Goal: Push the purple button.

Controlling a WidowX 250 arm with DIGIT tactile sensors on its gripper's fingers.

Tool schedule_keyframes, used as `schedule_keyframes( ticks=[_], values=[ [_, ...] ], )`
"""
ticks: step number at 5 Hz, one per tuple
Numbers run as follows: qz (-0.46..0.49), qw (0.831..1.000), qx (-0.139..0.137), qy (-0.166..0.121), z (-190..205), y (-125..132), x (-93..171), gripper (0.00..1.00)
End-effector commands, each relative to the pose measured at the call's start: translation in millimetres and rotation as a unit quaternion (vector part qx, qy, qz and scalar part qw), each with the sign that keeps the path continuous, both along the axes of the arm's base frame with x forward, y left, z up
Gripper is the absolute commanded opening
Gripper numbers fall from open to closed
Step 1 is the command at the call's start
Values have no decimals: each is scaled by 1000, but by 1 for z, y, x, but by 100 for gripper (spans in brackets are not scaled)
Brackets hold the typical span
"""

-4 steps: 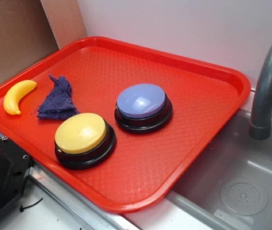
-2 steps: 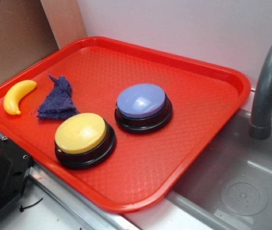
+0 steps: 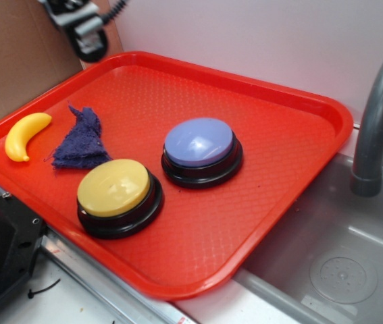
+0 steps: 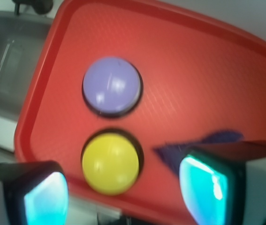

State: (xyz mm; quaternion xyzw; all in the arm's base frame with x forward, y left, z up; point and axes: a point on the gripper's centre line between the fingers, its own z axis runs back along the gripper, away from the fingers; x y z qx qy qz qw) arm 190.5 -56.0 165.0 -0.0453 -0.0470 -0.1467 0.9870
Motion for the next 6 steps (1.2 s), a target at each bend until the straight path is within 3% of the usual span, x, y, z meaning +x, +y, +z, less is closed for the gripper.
schedule_keyframes(
  ticks=[1, 3, 5, 6],
  values=[
    [20, 999, 25, -3, -46, -8, 40, 100],
    [-19, 998, 38, 39, -82, -14, 53, 100],
    [-19, 998, 38, 39, -82, -14, 53, 100],
    [-36, 997, 55, 30, -84, -25, 57, 100]
  ],
)
